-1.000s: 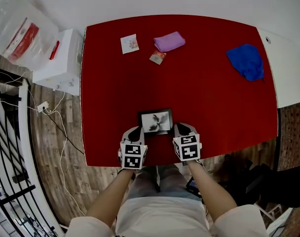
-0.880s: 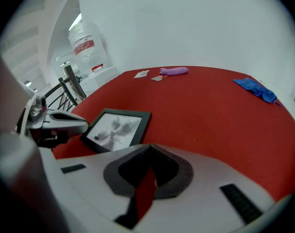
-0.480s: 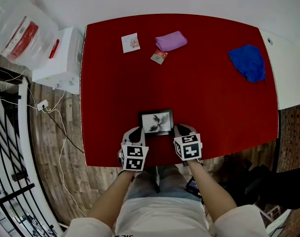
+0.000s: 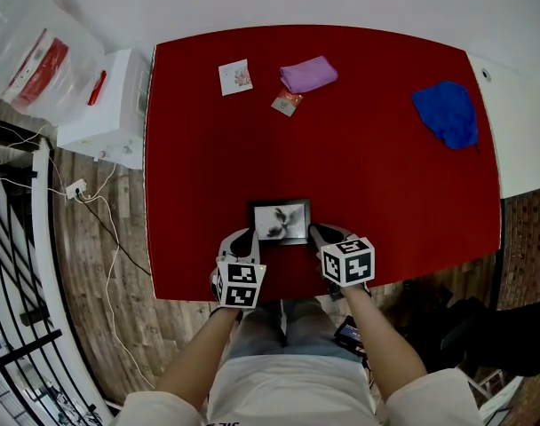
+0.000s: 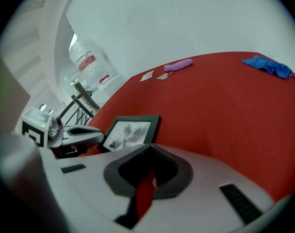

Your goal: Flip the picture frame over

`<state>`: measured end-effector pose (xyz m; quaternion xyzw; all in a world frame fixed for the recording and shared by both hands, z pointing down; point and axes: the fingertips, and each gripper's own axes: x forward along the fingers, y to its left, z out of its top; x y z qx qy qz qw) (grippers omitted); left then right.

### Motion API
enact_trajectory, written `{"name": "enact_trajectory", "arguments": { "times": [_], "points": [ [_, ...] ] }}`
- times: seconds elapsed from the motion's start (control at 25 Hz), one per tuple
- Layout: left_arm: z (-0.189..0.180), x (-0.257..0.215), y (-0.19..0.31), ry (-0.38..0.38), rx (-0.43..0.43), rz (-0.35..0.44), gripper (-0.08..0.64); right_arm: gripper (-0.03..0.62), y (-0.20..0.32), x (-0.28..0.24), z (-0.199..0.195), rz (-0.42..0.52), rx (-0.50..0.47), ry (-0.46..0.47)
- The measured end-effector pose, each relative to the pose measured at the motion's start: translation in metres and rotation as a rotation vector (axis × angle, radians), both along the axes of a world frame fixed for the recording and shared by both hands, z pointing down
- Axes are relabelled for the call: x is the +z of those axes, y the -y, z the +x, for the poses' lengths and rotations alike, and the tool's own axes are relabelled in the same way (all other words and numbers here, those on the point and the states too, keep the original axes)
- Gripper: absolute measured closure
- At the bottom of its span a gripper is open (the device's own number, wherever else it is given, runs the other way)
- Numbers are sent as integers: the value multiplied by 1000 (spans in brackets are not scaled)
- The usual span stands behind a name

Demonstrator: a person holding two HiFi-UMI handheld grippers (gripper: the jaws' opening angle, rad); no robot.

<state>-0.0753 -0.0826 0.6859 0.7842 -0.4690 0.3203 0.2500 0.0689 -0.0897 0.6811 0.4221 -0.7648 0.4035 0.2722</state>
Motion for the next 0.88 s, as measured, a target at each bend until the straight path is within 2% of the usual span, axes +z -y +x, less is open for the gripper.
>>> {"name": "enact_trajectory", "arguments": {
  "times": [0.16,0.52,0.88],
  "points": [
    [-2,-1,1,12,14,8,555,589,0,-6,-3,13,-40,26],
    [-12,-1,4,-7,0,0,555,589,9,-43,-19,91,-65,88],
    [-29,4,4,8,-28,-6,555,589,11,-100,-59,200,-166,171]
  ]
}}
